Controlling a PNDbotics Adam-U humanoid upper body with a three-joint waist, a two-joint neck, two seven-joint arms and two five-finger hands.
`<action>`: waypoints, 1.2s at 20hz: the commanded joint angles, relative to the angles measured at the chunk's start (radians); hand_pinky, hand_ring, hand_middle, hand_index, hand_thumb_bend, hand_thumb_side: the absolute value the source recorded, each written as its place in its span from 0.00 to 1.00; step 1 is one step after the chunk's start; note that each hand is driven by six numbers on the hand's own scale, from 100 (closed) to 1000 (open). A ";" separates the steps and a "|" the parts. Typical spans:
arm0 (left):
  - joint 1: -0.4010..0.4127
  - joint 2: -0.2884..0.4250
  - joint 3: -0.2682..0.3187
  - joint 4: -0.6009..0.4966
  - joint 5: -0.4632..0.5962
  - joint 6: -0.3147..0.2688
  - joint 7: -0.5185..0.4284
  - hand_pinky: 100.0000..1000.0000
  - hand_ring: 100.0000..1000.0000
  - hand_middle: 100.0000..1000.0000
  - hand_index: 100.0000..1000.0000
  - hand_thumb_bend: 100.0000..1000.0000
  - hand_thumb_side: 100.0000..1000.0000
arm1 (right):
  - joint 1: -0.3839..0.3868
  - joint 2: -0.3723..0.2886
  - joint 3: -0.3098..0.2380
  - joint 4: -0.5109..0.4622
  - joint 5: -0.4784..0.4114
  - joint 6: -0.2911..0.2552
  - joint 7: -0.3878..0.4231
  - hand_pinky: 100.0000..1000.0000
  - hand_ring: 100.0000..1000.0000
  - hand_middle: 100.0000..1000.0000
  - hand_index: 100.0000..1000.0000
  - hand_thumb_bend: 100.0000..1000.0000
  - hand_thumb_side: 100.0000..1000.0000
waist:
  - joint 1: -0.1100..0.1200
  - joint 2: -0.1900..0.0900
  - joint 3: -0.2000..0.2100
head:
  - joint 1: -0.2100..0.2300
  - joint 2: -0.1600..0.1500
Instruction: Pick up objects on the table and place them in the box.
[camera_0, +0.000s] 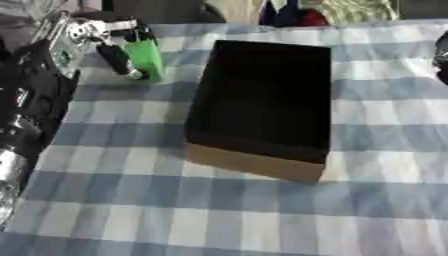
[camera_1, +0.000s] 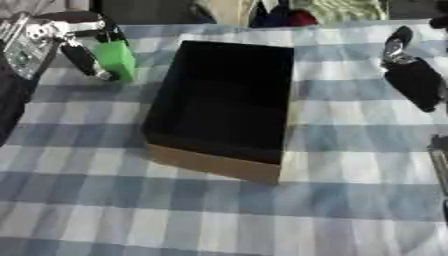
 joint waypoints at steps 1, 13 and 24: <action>-0.024 0.023 -0.004 -0.027 0.014 0.007 0.033 0.78 0.50 0.33 0.69 0.19 0.00 | -0.005 -0.002 -0.006 -0.017 0.009 -0.002 -0.002 0.83 0.90 0.74 0.89 0.00 0.31 | 0.000 -0.037 0.001 | -0.001 0.010; -0.037 -0.001 -0.070 -0.132 0.099 -0.016 0.078 0.75 0.49 0.31 0.67 0.18 0.00 | 0.015 0.026 -0.003 -0.031 0.030 -0.011 0.002 0.83 0.90 0.74 0.89 0.00 0.31 | 0.001 -0.072 0.003 | -0.022 0.039; -0.044 -0.057 -0.183 -0.318 0.242 0.046 0.057 0.73 0.50 0.33 0.68 0.10 0.00 | 0.043 0.055 0.000 -0.049 0.047 -0.021 0.006 0.83 0.90 0.74 0.90 0.00 0.32 | 0.007 -0.106 0.019 | -0.066 0.078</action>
